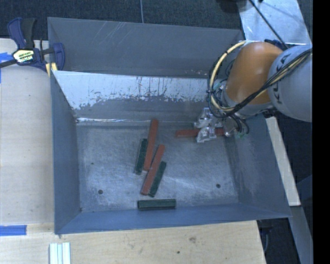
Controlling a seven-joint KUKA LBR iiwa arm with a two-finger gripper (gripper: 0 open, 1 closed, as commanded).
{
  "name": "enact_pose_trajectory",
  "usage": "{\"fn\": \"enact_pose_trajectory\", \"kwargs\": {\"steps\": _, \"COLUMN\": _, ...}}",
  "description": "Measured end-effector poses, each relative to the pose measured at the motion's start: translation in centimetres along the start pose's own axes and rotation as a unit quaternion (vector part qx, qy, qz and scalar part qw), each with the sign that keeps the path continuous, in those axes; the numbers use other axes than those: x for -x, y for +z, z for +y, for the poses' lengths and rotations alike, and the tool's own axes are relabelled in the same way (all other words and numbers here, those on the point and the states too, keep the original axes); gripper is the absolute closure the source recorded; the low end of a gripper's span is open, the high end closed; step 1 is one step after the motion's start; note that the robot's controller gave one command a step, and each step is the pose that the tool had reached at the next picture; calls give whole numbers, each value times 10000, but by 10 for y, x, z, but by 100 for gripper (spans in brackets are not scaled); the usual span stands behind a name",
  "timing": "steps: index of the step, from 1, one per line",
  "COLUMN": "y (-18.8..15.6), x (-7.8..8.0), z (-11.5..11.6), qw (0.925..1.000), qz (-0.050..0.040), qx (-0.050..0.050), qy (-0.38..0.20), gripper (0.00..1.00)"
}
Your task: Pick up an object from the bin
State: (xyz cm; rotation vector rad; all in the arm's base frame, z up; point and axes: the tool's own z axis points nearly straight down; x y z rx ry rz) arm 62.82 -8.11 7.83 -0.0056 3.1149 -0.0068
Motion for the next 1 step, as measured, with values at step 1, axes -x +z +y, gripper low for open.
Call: {"fn": "enact_pose_trajectory", "kwargs": {"steps": 1, "y": -155, "x": -9, "z": 1, "qw": 10000, "qz": 95, "qx": 16, "qy": -16, "gripper": 100}}
